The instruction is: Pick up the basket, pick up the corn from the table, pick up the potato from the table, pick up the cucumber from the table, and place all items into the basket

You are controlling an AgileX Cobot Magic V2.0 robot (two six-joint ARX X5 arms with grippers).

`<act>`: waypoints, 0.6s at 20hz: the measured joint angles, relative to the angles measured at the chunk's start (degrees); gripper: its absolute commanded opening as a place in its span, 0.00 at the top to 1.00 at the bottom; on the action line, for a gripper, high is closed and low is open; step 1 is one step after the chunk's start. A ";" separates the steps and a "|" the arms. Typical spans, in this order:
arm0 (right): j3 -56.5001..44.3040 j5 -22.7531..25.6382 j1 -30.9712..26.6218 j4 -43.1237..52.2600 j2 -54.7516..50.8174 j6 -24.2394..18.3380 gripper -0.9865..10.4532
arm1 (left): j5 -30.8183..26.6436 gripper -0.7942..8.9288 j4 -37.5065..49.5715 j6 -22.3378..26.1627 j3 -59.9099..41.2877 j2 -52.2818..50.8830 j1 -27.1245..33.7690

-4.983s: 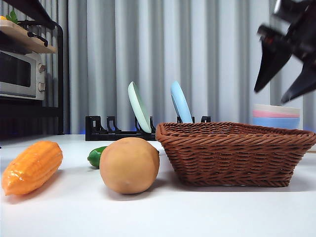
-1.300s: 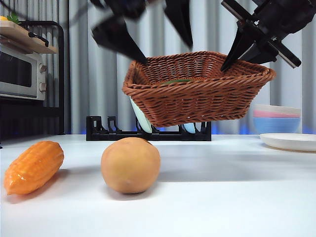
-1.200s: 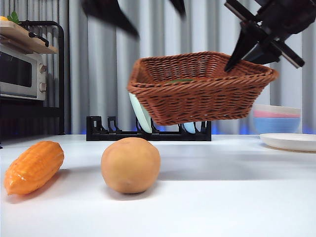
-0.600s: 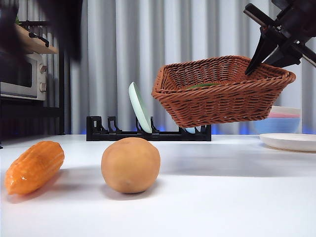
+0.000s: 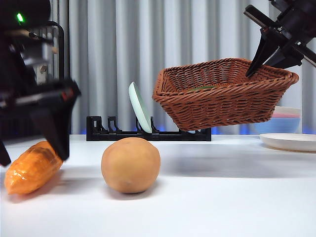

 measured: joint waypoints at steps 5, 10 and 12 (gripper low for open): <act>0.00 0.02 0.00 -2.21 0.00 -0.24 0.92 | -0.42 0.94 4.15 1.64 -0.02 5.09 0.04; 0.00 0.02 0.07 -3.34 0.00 -1.44 0.92 | 1.49 0.93 -0.39 4.72 0.13 -1.66 -0.42; 0.00 0.04 0.39 -4.02 0.00 -1.86 0.92 | 2.54 0.93 -3.74 4.76 2.49 -8.87 -1.84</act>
